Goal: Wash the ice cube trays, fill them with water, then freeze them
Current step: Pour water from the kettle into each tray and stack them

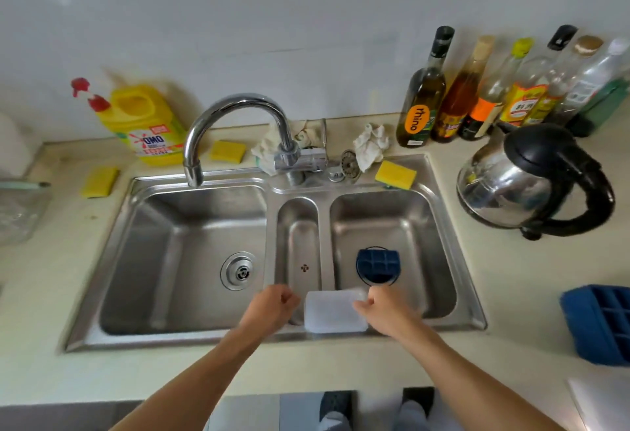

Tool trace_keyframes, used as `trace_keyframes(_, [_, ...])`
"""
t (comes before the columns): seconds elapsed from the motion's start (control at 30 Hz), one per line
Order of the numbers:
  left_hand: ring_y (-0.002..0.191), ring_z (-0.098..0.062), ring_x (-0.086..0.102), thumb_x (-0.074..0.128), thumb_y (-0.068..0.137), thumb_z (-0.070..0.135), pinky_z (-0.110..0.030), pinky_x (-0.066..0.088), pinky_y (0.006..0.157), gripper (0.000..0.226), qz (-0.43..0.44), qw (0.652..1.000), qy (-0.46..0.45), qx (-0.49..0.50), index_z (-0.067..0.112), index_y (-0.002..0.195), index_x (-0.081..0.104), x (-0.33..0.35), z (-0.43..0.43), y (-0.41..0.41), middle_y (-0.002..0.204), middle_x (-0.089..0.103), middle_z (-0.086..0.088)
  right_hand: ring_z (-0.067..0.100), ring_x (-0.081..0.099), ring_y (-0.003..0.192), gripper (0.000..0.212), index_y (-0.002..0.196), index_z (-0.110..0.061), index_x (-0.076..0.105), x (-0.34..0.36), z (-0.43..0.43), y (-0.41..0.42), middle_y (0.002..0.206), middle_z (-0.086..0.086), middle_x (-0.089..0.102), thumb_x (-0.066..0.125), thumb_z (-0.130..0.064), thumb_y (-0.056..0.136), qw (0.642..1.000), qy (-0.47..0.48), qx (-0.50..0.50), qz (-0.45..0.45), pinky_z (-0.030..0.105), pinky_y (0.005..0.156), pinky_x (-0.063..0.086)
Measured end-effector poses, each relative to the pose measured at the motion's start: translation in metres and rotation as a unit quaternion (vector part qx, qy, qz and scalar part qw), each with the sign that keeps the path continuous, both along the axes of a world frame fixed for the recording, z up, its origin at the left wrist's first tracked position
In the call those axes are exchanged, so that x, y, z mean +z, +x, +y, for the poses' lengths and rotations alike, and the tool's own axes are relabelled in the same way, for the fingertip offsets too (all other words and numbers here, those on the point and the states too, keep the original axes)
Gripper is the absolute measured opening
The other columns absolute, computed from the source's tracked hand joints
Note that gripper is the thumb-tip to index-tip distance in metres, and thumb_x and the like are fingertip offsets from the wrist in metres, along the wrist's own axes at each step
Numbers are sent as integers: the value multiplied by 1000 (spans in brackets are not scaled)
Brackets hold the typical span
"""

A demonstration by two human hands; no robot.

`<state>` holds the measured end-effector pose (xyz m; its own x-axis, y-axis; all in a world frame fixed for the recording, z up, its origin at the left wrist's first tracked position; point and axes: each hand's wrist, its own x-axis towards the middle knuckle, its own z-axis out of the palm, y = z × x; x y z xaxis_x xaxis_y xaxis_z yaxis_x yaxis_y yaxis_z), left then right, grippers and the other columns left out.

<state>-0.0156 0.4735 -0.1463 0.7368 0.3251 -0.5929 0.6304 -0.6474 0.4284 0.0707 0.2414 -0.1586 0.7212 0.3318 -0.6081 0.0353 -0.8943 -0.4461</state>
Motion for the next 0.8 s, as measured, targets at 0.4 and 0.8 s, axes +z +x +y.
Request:
trace_keyframes(0.4, [89, -26, 66, 50, 100, 48, -32, 50, 74, 32, 52, 991, 49, -116, 19, 89, 59, 2, -25, -4, 94, 71, -6, 9, 45, 57, 25, 81, -21, 53, 3, -4, -16, 69, -6, 51, 58, -38, 99, 998, -10, 53, -19, 24, 57, 40])
trace_keyframes(0.8, [69, -27, 60, 52, 99, 48, -37, 49, 65, 49, 8, 998, 46, -49, 13, 65, 53, 18, -47, 20, 71, 64, -9, 10, 50, 60, 24, 82, -21, 54, 19, -32, 16, 72, -5, 58, 56, -39, 99, 996, 74, 39, -5, 30, 60, 45])
